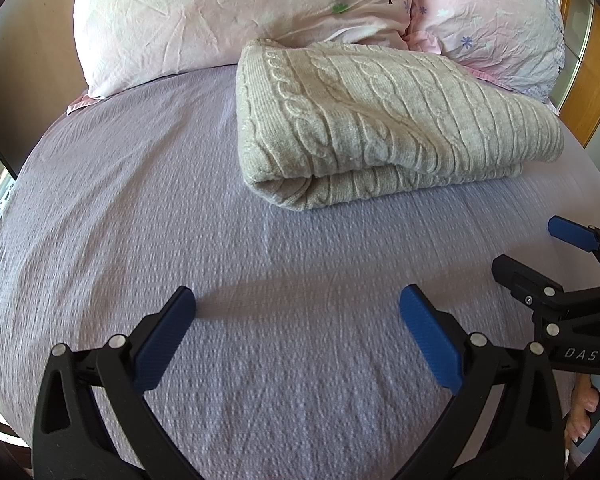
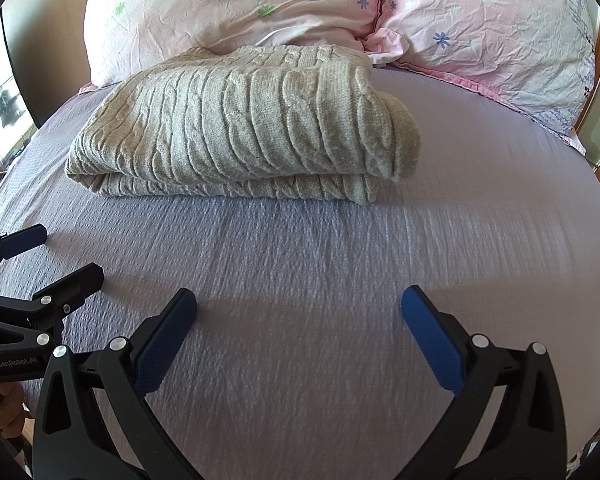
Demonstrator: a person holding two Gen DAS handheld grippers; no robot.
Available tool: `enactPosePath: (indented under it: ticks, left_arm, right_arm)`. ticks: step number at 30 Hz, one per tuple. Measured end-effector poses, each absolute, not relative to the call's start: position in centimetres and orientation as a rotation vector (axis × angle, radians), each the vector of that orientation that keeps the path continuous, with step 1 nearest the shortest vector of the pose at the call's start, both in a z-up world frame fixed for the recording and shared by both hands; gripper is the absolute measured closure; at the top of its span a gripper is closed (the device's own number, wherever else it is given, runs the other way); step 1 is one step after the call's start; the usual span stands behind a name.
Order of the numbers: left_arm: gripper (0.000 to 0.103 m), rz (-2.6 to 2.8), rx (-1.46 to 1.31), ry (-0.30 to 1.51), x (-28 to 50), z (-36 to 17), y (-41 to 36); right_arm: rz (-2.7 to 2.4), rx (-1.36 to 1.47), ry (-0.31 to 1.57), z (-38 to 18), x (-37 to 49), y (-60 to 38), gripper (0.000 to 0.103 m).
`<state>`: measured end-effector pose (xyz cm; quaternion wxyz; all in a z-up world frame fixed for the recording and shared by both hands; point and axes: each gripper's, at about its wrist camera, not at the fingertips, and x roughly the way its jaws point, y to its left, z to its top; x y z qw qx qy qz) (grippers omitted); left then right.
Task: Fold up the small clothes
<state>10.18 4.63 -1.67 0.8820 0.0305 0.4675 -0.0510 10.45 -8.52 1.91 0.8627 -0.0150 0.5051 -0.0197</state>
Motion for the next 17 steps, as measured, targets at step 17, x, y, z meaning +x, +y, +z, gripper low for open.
enactPosePath:
  ticks: [17]
  left_arm:
    - [0.002, -0.110, 0.067, 0.974, 10.22, -1.46, 4.61]
  right_arm:
    - [-0.041, -0.032, 1.059, 1.90, 10.42, -8.53, 0.001]
